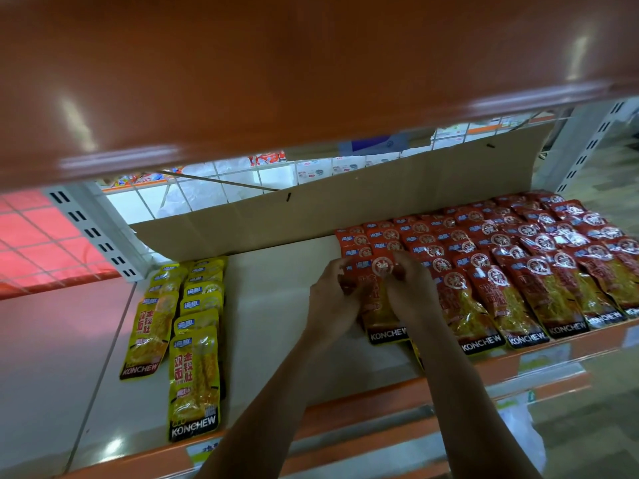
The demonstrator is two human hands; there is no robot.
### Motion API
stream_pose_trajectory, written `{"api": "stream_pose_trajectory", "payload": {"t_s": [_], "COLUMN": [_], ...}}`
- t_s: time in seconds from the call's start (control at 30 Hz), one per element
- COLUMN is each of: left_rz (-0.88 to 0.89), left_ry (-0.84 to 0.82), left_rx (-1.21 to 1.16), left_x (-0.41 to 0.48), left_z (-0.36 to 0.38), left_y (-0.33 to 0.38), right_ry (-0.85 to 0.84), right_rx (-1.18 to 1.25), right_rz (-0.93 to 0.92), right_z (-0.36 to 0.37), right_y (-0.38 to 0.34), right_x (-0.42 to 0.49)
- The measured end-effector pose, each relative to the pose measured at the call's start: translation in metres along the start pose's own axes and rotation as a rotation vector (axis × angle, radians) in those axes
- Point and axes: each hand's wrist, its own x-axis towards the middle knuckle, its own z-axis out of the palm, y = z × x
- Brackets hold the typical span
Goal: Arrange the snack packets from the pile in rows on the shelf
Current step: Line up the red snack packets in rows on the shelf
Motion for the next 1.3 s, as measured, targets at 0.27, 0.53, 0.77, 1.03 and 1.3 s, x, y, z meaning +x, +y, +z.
{"api": "stream_pose_trajectory", "payload": {"t_s": [0.27, 0.53, 0.77, 1.03, 1.3], "left_rz": [-0.116, -0.065, -0.067, -0.108, 0.032], "left_ry": [0.056, 0.033, 0.021, 0.036, 0.158], "left_rx": [-0.039, 0.136, 0.214, 0.236, 0.422], "left_x": [-0.005, -0.013, -0.015, -0.02, -0.022], "left_z": [-0.017, -0.009, -0.005, -0.006, -0.035], "left_y": [-0.017, -0.016, -0.011, -0.007, -0.003], "right_ry": [0.123, 0.137, 0.151, 0.13, 0.033], "right_rx": [-0.092, -0.196, -0.217, -0.274, -0.3], "right_rz": [-0.048, -0.05, -0.06, -0.121, -0.243], "right_z": [-0.014, -0.013, -0.01, 0.0, 0.037], "right_y": [-0.001, 0.001, 0.0, -0.005, -0.024], "right_x": [-0.008, -0.01, -0.011, -0.017, -0.033]}}
